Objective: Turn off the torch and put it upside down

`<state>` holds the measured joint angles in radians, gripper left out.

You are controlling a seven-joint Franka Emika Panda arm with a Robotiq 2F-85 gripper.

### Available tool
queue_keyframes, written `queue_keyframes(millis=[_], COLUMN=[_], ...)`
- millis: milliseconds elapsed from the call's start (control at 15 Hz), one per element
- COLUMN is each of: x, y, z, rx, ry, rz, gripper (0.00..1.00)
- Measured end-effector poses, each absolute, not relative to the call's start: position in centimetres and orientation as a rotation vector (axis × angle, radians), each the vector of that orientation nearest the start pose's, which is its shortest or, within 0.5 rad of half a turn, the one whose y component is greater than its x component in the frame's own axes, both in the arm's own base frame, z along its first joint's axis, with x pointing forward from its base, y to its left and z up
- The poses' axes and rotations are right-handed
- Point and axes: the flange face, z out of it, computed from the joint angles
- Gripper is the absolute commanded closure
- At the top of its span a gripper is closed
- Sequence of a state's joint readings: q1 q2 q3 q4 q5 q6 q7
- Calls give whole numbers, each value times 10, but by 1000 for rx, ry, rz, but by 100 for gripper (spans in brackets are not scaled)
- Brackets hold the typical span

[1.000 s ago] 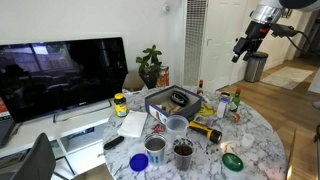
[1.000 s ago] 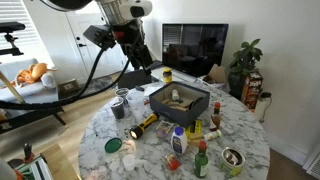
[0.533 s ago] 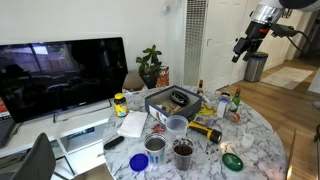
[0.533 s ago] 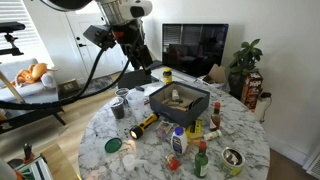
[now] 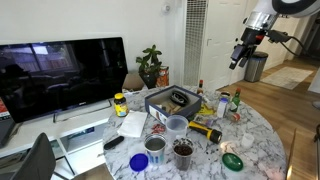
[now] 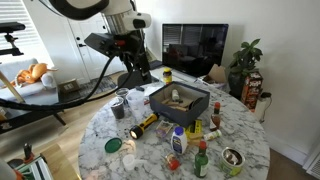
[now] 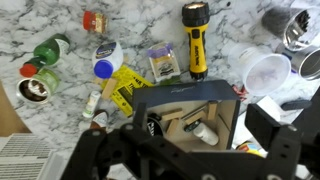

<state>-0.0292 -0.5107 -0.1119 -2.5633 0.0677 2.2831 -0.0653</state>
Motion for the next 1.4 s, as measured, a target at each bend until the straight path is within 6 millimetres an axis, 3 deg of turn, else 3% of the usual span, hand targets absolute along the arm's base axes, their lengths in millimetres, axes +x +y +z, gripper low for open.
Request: queue_keyframes(millis=[333, 733, 867, 1200, 1400], x=[423, 438, 443, 447, 452], y=[-15, 13, 17, 20, 29], z=[370, 270, 258, 257, 242], rx=[-2998, -2954, -2948, -2949, -2978], ry=[-111, -327, -348, -359, -336], rz=[-44, 192, 212, 211, 154], gripper=[0, 0, 0, 0, 0])
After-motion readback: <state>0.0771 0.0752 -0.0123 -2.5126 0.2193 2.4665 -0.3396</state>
